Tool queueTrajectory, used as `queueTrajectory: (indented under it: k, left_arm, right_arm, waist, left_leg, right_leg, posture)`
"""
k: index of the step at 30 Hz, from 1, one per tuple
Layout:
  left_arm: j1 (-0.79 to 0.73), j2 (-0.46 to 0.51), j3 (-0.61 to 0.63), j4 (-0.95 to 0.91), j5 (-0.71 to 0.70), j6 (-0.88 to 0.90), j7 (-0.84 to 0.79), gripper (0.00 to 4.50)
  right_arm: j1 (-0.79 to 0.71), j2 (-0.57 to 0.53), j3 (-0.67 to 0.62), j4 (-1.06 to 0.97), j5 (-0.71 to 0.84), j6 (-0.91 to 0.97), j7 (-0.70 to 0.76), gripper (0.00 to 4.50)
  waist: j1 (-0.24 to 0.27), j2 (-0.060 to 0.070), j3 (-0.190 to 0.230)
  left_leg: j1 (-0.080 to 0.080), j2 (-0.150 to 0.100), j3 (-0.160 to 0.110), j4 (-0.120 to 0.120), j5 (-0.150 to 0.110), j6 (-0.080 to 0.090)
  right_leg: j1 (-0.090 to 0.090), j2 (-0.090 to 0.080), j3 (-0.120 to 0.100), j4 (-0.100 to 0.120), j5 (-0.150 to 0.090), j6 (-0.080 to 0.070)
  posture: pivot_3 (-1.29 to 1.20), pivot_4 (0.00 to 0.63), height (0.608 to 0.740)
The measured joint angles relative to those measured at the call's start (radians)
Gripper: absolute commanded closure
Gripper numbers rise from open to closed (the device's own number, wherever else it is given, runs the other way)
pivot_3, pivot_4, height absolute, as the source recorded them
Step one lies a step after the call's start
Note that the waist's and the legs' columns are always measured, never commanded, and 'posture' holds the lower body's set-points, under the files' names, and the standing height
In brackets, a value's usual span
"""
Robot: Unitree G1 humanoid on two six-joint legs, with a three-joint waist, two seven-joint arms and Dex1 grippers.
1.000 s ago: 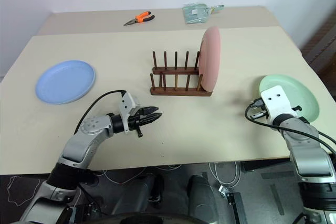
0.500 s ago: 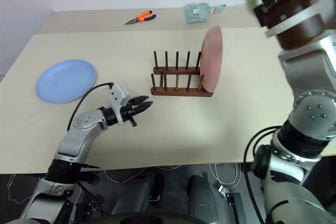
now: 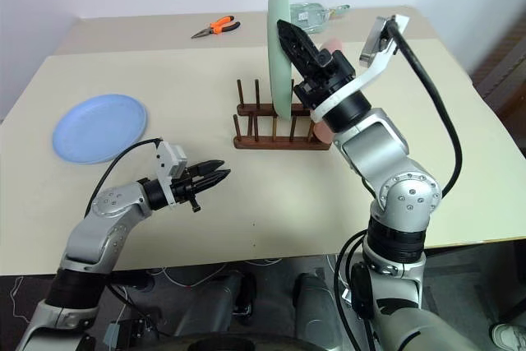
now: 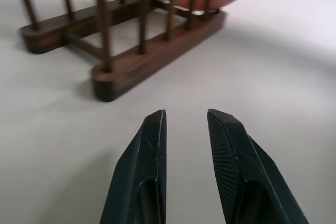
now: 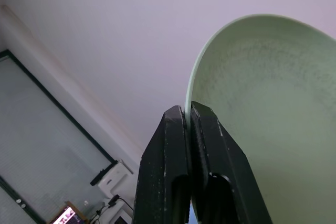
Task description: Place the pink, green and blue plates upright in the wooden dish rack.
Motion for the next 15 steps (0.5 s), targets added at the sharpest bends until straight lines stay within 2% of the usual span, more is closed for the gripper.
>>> queueTrajectory:
  k: [8,11,15]
  left_arm:
    - [0.006,0.001,-0.016,-0.012,-0.002,0.016,0.004,3.3]
    - [0.006,0.0,-0.023,-0.012,0.001,0.016,0.005,3.3]
    - [0.006,-0.001,-0.025,-0.012,0.007,0.015,0.008,3.3]
  right_arm:
    - [-0.011,-0.004,0.013,0.155,-0.012,0.014,-0.058,4.48]
    - [-0.033,-0.005,0.009,0.203,-0.029,0.015,-0.062,3.63]
    - [-0.059,-0.022,0.02,0.224,-0.109,0.022,-0.035,1.64]
  waist:
    - [0.0,0.0,0.0]
    - [-0.001,0.0,0.0]
    - [-0.001,0.0,0.0]
  left_leg:
    - [0.0,0.0,0.0,0.0,0.0,0.0]
    - [0.0,0.0,0.0,0.0,0.0,0.0]
    - [0.0,0.0,0.0,0.0,0.0,0.0]
  right_leg:
    - [0.0,0.0,0.0,0.0,0.0,0.0]
    - [0.0,0.0,0.0,0.0,0.0,0.0]
    - [0.0,0.0,0.0,0.0,0.001,0.001]
  posture:
    - [0.0,0.15,0.74]
    - [0.0,0.15,0.74]
    - [0.0,0.15,0.74]
